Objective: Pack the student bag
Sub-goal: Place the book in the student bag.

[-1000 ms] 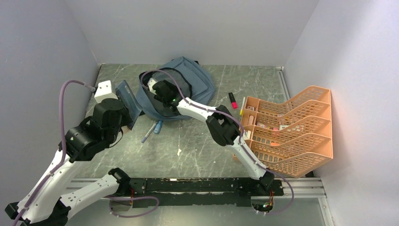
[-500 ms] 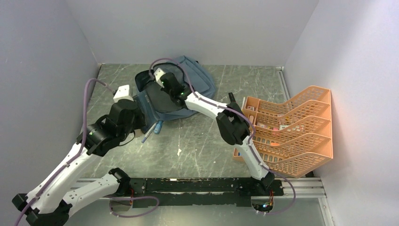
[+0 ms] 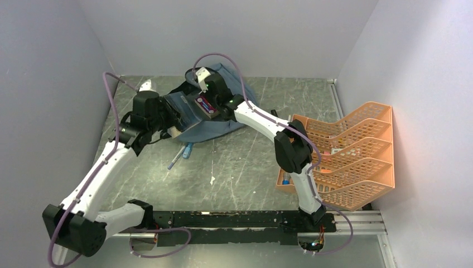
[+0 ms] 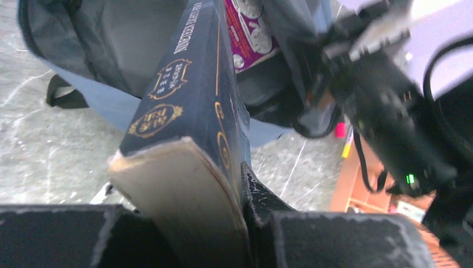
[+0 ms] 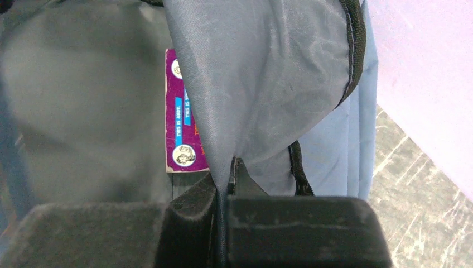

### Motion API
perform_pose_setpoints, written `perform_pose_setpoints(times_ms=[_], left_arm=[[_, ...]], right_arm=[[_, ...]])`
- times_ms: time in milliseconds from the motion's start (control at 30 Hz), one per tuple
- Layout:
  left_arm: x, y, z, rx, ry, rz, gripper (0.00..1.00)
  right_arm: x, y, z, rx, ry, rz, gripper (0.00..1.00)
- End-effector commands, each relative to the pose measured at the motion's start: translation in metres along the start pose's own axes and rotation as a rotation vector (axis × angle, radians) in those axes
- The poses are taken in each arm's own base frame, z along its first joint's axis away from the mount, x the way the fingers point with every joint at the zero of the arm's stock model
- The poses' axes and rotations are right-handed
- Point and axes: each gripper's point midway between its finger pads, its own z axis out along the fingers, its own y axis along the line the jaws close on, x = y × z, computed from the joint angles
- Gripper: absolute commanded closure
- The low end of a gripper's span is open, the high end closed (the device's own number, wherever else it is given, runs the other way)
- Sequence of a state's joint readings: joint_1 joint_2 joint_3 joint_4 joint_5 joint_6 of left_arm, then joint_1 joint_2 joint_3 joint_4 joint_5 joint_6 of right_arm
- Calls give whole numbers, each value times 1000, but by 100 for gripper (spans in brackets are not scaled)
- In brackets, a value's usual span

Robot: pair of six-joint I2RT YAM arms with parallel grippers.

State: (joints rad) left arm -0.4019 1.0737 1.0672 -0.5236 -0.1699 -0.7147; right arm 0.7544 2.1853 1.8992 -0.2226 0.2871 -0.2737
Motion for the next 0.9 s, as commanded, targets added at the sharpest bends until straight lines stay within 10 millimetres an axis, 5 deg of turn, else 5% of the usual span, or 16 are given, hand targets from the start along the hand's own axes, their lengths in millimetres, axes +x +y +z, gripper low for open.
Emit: perform_pose_setpoints(times_ms=[0, 233, 867], left_arm=[[-39, -41, 14, 253, -45, -171, 95], [-59, -31, 43, 297, -34, -277, 95], [-38, -36, 96, 355, -7, -322, 95]], right_arm=[[-34, 0, -29, -43, -99, 66, 100], [-29, 3, -37, -56, -106, 99, 100], [-63, 0, -51, -81, -214, 183, 100]])
